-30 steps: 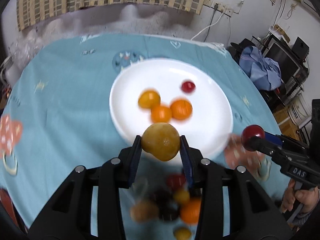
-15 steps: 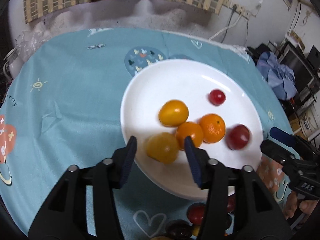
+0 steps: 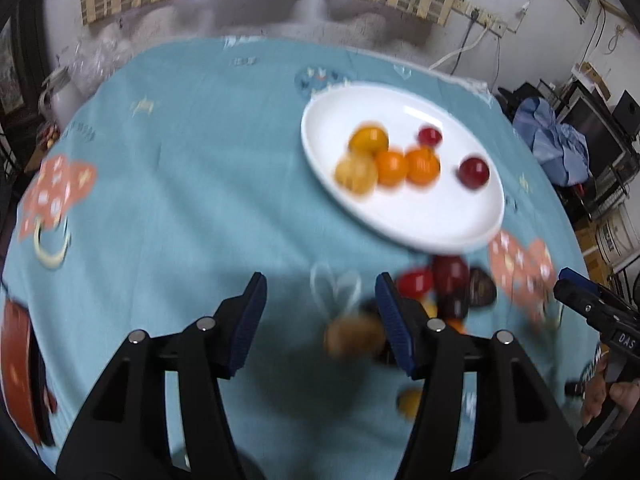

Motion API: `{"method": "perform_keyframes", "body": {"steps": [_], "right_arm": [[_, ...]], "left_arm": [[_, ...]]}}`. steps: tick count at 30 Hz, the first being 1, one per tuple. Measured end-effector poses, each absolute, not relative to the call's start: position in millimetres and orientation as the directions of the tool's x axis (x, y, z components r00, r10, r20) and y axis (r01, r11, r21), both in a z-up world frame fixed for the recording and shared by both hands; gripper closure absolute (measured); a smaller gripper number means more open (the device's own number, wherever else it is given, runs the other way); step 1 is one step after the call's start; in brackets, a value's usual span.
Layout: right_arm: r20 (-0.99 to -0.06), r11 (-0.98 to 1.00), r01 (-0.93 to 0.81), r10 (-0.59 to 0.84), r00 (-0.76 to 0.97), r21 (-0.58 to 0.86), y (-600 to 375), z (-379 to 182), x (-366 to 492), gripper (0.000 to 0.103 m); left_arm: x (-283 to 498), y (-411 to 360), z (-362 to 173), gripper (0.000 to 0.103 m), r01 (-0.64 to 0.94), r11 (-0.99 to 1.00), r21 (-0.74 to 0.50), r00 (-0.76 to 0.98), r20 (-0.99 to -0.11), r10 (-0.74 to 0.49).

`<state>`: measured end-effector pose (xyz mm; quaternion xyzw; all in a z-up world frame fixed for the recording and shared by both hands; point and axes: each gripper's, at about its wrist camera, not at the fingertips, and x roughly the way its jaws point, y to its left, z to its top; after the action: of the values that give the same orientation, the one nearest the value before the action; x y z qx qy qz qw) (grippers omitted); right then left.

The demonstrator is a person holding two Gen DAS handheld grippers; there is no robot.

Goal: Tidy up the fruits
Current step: 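Place the yellow fruit and red plum on the white plate, opening both tools, then grasp a brown round fruit with the left tool while the right tool grasps an orange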

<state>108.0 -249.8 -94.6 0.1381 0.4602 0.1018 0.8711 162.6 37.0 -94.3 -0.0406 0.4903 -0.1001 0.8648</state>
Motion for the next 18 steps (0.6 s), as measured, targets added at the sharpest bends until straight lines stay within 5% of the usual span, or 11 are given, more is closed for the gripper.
{"method": "perform_keyframes", "body": {"steps": [11, 18], "right_arm": [[-0.795, 0.941, -0.052, 0.312, 0.521, 0.335, -244, -95, 81, 0.032], [-0.795, 0.936, -0.069, 0.331, 0.508, 0.346, -239, -95, 79, 0.032]], "left_arm": [[153, 28, -113, 0.044, 0.137, 0.982, -0.13, 0.485, -0.856, -0.181], [135, 40, -119, 0.034, 0.139, 0.985, -0.101, 0.462, -0.873, -0.155]]}}
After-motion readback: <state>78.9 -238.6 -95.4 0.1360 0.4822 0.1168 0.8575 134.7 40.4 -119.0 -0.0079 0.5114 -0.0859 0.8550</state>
